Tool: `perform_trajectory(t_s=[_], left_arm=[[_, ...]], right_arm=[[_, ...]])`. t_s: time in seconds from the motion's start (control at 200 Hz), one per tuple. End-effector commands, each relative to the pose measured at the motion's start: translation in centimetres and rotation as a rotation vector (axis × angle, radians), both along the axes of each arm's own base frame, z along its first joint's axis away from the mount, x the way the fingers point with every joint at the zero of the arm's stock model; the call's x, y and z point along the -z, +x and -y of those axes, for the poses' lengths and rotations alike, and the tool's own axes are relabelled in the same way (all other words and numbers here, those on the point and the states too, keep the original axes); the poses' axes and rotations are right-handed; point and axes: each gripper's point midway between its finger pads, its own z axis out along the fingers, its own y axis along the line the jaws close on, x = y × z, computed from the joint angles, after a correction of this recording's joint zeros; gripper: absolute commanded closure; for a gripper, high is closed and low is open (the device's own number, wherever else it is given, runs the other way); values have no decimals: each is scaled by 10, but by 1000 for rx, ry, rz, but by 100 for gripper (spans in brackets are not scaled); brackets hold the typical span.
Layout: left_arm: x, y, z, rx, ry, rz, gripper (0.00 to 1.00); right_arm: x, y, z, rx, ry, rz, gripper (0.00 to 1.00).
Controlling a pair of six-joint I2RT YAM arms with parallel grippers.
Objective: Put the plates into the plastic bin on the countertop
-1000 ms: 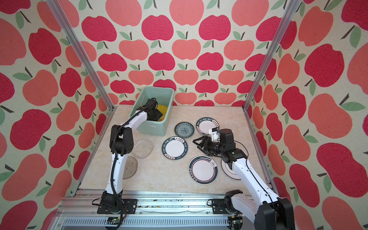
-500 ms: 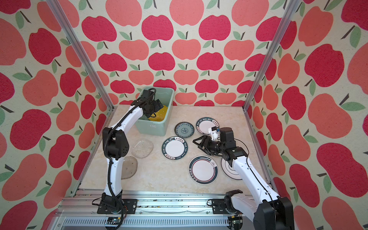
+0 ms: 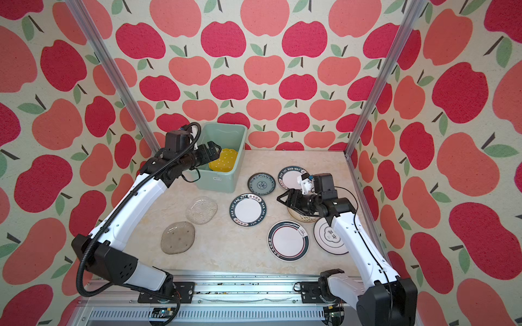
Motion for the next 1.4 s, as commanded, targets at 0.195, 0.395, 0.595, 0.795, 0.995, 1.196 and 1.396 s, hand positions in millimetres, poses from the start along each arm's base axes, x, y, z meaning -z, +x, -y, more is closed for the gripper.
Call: perform_trajectory(t_s=[0.195,0.395,0.595,0.795,0.995,1.196,1.396], left_arm=[[27,-109,0,173,-71,-100,3],[78,-140,-14,73,-147,-283,3],[128,-144,-10,-29,-269,-453,3],[164,-137,-10,-122,-339,-510,3],[202,-135,-3,-171,-374,-589,3],[230,-124,11,-159,-361,-628,4],[252,-114,23,-153,-343,-684,4]], right_arm=[[0,5,12,-23,-84,33,29],[8,17,-3,-94,-33,17,29],[47,29,-17,-165,-54,-36,30],[86,42,-44,-244,-100,-90,30],[122,64,-61,-252,-114,-123,31],[142,72,-71,-272,-98,-156,32],[157,77,-80,-289,-65,-185,33]])
